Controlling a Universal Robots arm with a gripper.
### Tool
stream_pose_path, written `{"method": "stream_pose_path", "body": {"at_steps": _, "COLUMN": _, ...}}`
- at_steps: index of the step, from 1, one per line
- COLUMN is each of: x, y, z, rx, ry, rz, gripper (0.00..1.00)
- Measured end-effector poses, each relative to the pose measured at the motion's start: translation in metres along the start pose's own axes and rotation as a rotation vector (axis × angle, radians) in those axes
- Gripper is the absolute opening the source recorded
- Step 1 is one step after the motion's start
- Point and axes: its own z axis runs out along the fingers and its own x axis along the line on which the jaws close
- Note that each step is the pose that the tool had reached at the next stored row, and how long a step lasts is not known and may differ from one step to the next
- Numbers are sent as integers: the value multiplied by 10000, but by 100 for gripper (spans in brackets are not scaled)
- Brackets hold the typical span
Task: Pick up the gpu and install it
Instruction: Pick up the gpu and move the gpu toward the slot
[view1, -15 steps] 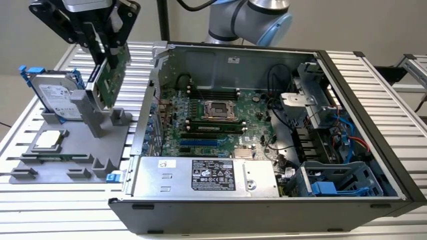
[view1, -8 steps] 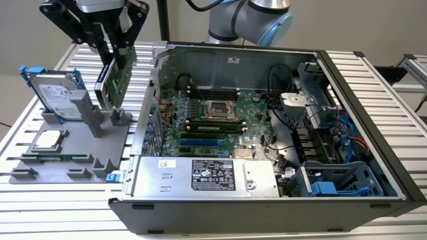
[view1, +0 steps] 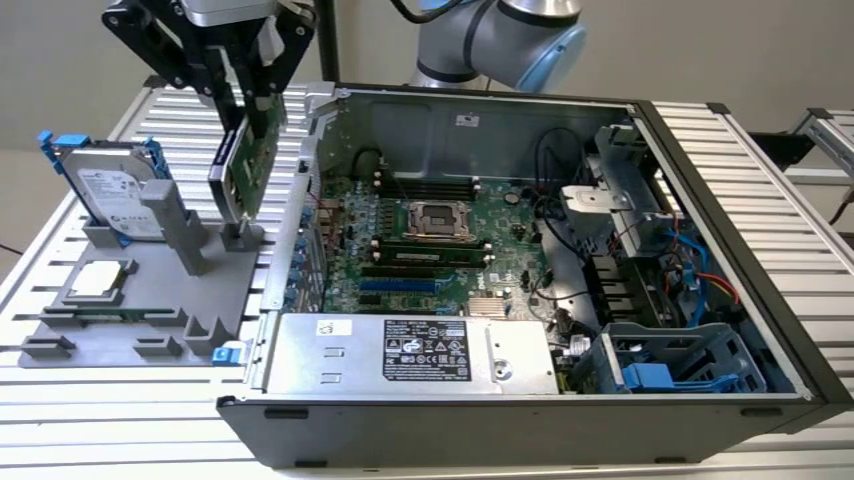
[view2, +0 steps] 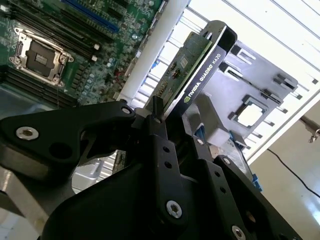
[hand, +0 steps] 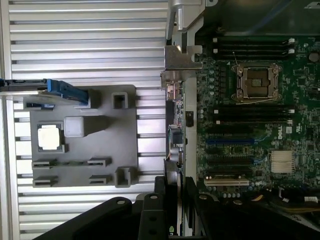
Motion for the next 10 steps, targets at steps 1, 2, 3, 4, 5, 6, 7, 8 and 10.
{"method": "stream_pose_path", "body": {"at_steps": 1, "x": -17, "y": 1, "z": 1, "rx": -1, "ry": 0, "rz": 1, "gripper": 0}}
{"method": "stream_pose_path", "body": {"at_steps": 2, "x": -34, "y": 2, "z": 1, "rx": 0, "ry": 0, "rz": 0, "gripper": 0}}
{"method": "stream_pose_path", "body": {"at_steps": 3, "x": -50, "y": 3, "z": 1, "rx": 0, "ry": 1, "rz": 0, "gripper": 0}}
{"method": "stream_pose_path", "body": {"at_steps": 4, "x": -66, "y": 4, "z": 1, "rx": 0, "ry": 0, "rz": 0, "gripper": 0}}
{"method": "stream_pose_path", "body": {"at_steps": 5, "x": -83, "y": 5, "z": 2, "rx": 0, "ry": 0, "rz": 0, "gripper": 0}}
{"method": "stream_pose_path", "body": {"at_steps": 6, "x": -99, "y": 6, "z": 2, "rx": 0, "ry": 0, "rz": 0, "gripper": 0}}
{"method": "stream_pose_path", "body": {"at_steps": 7, "x": -115, "y": 7, "z": 3, "rx": 0, "ry": 0, "rz": 0, "gripper": 0}}
{"method": "stream_pose_path", "body": {"at_steps": 8, "x": -132, "y": 8, "z": 3, "rx": 0, "ry": 0, "rz": 1, "gripper": 0}}
{"method": "stream_pose_path", "body": {"at_steps": 10, "x": -166, "y": 10, "z": 4, "rx": 0, "ry": 0, "rz": 0, "gripper": 0}}
